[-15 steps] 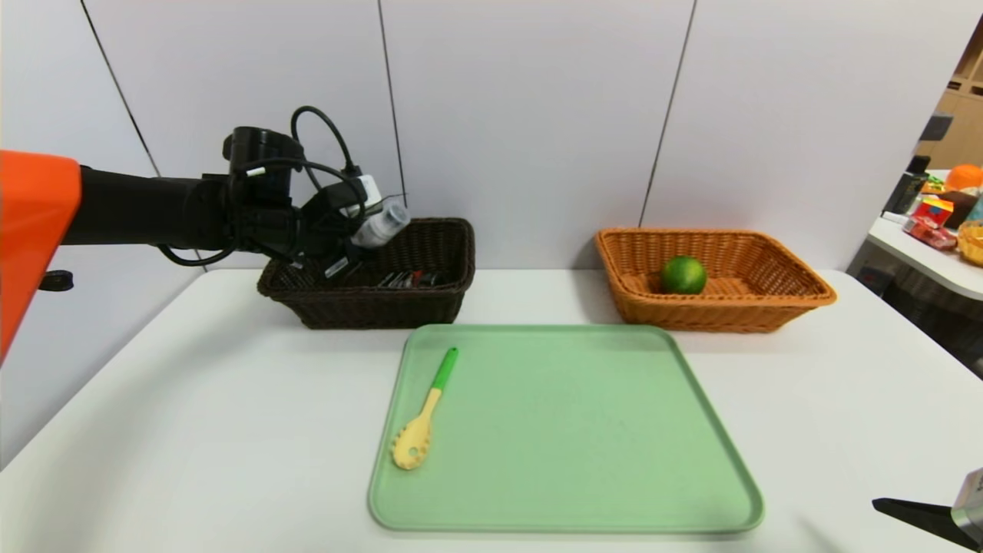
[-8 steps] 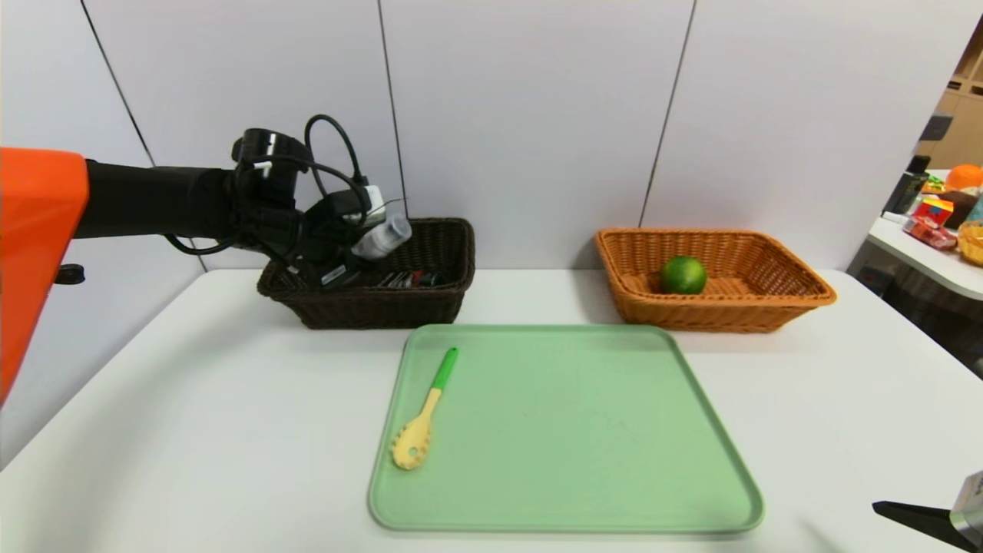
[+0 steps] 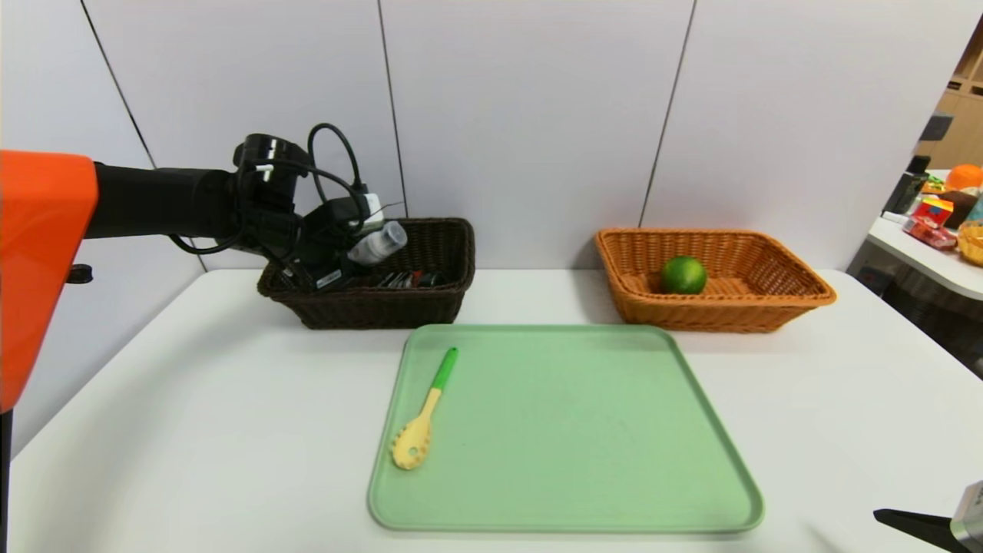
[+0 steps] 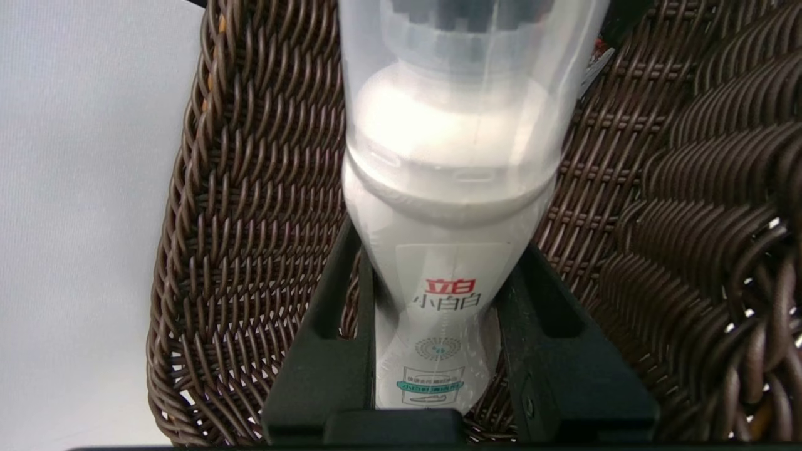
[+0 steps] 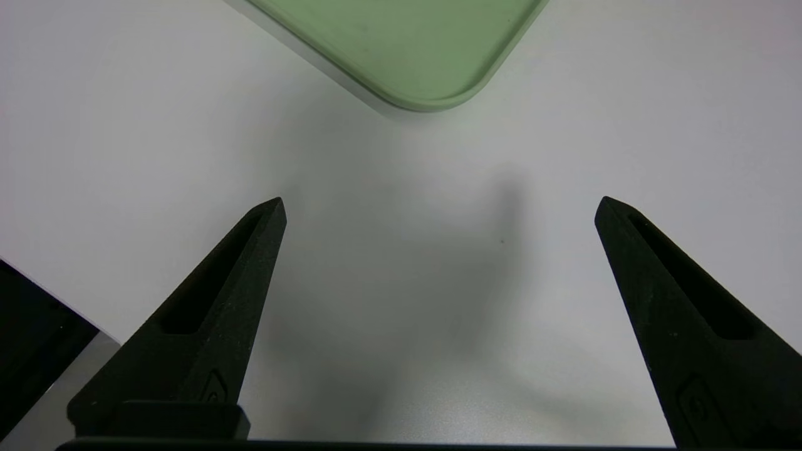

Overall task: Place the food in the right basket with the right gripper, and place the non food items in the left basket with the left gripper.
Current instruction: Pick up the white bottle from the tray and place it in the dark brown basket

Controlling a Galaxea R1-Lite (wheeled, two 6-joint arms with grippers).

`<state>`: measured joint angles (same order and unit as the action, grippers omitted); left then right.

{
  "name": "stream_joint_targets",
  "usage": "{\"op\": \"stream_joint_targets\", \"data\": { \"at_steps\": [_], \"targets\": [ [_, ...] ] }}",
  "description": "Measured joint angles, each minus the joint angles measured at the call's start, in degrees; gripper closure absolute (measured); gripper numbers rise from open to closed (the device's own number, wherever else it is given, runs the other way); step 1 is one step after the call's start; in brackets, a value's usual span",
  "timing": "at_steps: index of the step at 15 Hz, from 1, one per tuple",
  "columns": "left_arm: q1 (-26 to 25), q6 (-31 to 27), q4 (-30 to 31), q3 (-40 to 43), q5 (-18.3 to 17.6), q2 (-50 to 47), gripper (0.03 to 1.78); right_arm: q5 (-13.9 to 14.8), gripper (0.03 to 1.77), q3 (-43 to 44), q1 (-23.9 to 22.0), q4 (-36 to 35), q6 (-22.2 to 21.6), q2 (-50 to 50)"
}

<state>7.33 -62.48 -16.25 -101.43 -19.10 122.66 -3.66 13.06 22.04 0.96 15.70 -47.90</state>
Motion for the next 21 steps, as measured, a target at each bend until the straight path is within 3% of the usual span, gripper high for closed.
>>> {"op": "stream_joint_targets", "data": {
  "at_steps": [7, 10, 13, 21],
  "targets": [
    [-0.13, -1.27, -1.24, -0.61, 1.39, 0.16, 1.24, 0.09, 0.1, -0.27, 0.0, 0.0, -0.07, 0.49],
    [-0.09, -1.28, -1.06, -1.24, 1.48, 0.57, 0.86, 0.05, 0.1, -0.27, 0.0, 0.0, -0.05, 0.51],
    [-0.09, -1.28, -0.74, -1.49, 1.55, 0.9, 0.62, 0.02, 0.1, -0.24, 0.0, -0.02, -0.05, 0.51],
    [-0.83, -0.45, -1.85, -4.04, 1.0, -3.51, 0.29, -0.35, 0.1, -0.29, 0.0, 0.0, 0.04, 0.4]
  ]
}}
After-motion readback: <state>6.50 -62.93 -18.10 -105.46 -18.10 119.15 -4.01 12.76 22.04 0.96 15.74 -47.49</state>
